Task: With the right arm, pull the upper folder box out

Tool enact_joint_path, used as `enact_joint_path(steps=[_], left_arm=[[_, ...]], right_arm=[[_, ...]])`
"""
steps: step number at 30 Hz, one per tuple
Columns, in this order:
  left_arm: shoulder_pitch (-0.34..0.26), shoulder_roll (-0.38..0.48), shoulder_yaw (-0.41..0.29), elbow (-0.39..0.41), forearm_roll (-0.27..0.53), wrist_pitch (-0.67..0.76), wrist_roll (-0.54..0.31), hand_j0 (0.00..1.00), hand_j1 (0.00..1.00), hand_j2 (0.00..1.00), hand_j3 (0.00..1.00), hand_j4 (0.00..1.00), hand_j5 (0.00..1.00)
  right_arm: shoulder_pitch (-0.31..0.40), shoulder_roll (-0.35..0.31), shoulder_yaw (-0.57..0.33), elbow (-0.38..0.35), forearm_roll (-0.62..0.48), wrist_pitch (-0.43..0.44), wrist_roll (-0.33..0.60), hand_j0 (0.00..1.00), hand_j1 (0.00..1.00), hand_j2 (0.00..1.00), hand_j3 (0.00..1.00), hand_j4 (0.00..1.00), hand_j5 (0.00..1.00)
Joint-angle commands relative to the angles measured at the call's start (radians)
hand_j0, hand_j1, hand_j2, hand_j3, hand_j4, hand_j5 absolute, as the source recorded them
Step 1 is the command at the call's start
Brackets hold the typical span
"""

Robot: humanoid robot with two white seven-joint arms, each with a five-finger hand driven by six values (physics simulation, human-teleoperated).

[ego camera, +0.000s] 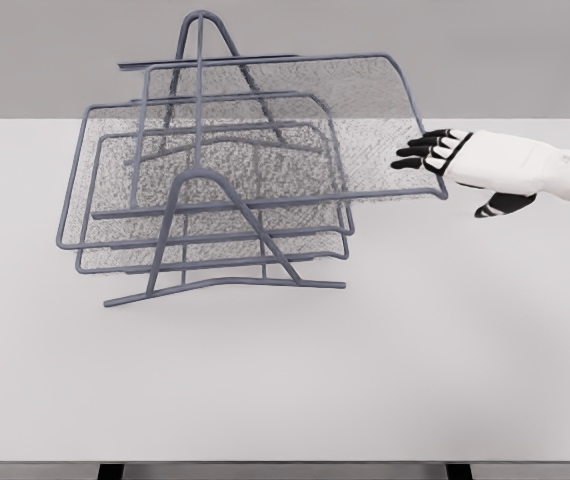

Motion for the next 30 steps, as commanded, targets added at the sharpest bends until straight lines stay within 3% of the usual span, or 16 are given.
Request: enact_joint_path(steps=[1, 4, 10, 12, 13, 14, 15, 17, 19, 21, 24, 25, 27, 30], left_arm=[[0.0, 0.0, 0.0, 0.001, 0.0, 0.0, 0.0, 1.0, 1.0, 1.0, 1.0, 1.0, 1.0], [0.0, 0.0, 0.0, 0.001, 0.0, 0.0, 0.0, 1.0, 1.0, 1.0, 1.0, 1.0, 1.0], [0.0, 0.0, 0.0, 0.001, 0.0, 0.0, 0.0, 1.0, 1.0, 1.0, 1.0, 1.0, 1.0], [0.0, 0.0, 0.0, 0.001, 0.0, 0.0, 0.0, 1.0, 1.0, 1.0, 1.0, 1.0, 1.0], [0.0, 0.0, 0.0, 0.001, 0.0, 0.0, 0.0, 1.0, 1.0, 1.0, 1.0, 1.0, 1.0], [-0.002, 0.0, 0.0, 0.001, 0.0, 0.0, 0.0, 1.0, 1.0, 1.0, 1.0, 1.0, 1.0], [0.0, 0.0, 0.0, 0.001, 0.0, 0.0, 0.0, 1.0, 1.0, 1.0, 1.0, 1.0, 1.0], [0.0, 0.0, 0.0, 0.001, 0.0, 0.0, 0.0, 1.0, 1.0, 1.0, 1.0, 1.0, 1.0], [0.0, 0.0, 0.0, 0.001, 0.0, 0.0, 0.0, 1.0, 1.0, 1.0, 1.0, 1.0, 1.0], [0.0, 0.0, 0.0, 0.001, 0.0, 0.0, 0.0, 1.0, 1.0, 1.0, 1.0, 1.0, 1.0], [0.0, 0.0, 0.0, 0.011, 0.0, 0.0, 0.0, 1.0, 1.0, 1.0, 1.0, 1.0, 1.0], [0.0, 0.0, 0.0, 0.013, 0.0, 0.0, 0.0, 1.0, 1.0, 1.0, 1.0, 1.0, 1.0], [0.002, 0.0, 0.0, 0.011, 0.0, 0.0, 0.0, 1.0, 1.0, 1.0, 1.0, 1.0, 1.0], [0.0, 0.0, 0.0, 0.013, 0.0, 0.0, 0.0, 1.0, 1.0, 1.0, 1.0, 1.0, 1.0]], right_arm=[[0.015, -0.043, -0.074, 0.012, 0.087, -0.032, 0.015, 1.0, 1.0, 1.0, 1.0, 1.0, 1.0], [0.074, -0.065, -0.162, 0.034, 0.085, -0.032, 0.015, 1.0, 1.0, 1.0, 1.0, 1.0, 1.0], [0.08, -0.121, -0.18, 0.044, 0.062, -0.032, 0.015, 1.0, 1.0, 1.0, 1.0, 1.0, 1.0], [0.08, -0.094, -0.183, 0.041, 0.058, -0.032, 0.015, 1.0, 1.0, 1.0, 1.0, 1.0, 1.0], [0.08, -0.106, -0.193, 0.04, -0.039, -0.032, 0.015, 1.0, 1.0, 1.0, 1.0, 1.0, 1.0], [0.078, -0.071, -0.251, -0.009, -0.065, -0.032, 0.015, 1.0, 1.0, 1.0, 1.0, 1.0, 1.0], [0.06, -0.063, -0.249, -0.034, -0.115, -0.032, 0.015, 1.0, 1.0, 1.0, 1.0, 1.0, 1.0], [0.063, -0.101, -0.249, -0.086, -0.168, -0.032, 0.015, 1.0, 1.0, 1.0, 1.0, 1.0, 1.0], [0.068, -0.098, -0.239, -0.12, -0.177, -0.03, 0.015, 1.0, 1.0, 1.0, 1.0, 1.0, 1.0], [0.066, -0.124, -0.234, -0.129, -0.226, -0.032, 0.015, 1.0, 1.0, 1.0, 1.0, 1.0, 1.0], [0.048, -0.068, -0.191, -0.134, -0.246, -0.032, 0.015, 1.0, 1.0, 1.0, 1.0, 1.0, 1.0], [0.032, -0.012, -0.191, -0.135, -0.246, -0.032, 0.015, 1.0, 1.0, 1.0, 1.0, 1.0, 1.0], [-0.047, 0.073, -0.093, -0.134, -0.244, -0.032, 0.015, 1.0, 1.0, 1.0, 1.0, 1.0, 1.0], [-0.046, 0.078, -0.064, -0.134, -0.244, -0.032, 0.015, 1.0, 1.0, 1.0, 1.0, 1.0, 1.0]])
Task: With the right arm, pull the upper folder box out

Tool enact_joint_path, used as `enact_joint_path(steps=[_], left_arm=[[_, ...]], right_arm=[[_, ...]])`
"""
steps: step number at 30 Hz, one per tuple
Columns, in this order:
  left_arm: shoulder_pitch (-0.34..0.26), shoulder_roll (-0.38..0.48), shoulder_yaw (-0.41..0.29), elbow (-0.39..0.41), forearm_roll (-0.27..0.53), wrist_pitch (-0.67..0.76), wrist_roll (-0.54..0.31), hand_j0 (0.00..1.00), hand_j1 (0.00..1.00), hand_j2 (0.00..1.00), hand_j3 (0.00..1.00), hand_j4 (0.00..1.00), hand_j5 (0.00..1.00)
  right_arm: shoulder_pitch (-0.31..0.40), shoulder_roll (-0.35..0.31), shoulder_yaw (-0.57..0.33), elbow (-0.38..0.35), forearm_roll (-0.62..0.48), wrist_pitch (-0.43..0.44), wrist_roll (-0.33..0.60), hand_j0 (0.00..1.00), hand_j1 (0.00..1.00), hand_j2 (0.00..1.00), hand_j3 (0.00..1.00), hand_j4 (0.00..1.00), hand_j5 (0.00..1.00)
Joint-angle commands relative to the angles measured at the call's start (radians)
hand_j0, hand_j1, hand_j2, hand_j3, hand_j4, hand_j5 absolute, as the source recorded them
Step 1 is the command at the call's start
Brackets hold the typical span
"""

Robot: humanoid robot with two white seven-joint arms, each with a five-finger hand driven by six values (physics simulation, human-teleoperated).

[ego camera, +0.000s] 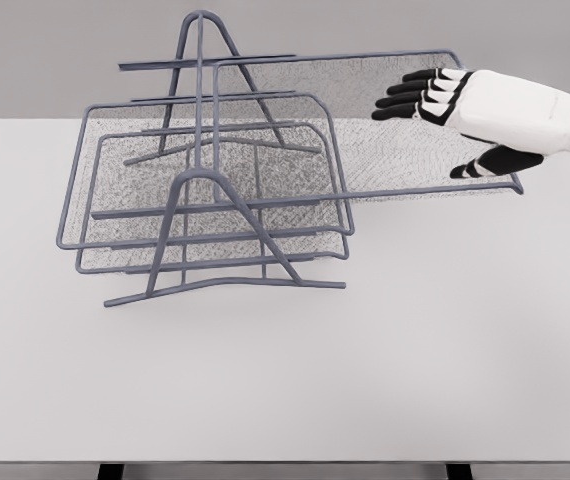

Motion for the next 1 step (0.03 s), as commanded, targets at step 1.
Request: enact_joint_path(steps=[1], left_arm=[[0.0, 0.0, 0.0, 0.002, 0.0, 0.0, 0.0, 1.0, 1.0, 1.0, 1.0, 1.0, 1.0]], right_arm=[[0.0, 0.025, 0.036, -0.002, -0.009, 0.003, -0.001, 1.0, 1.0, 1.0, 1.0, 1.0, 1.0]])
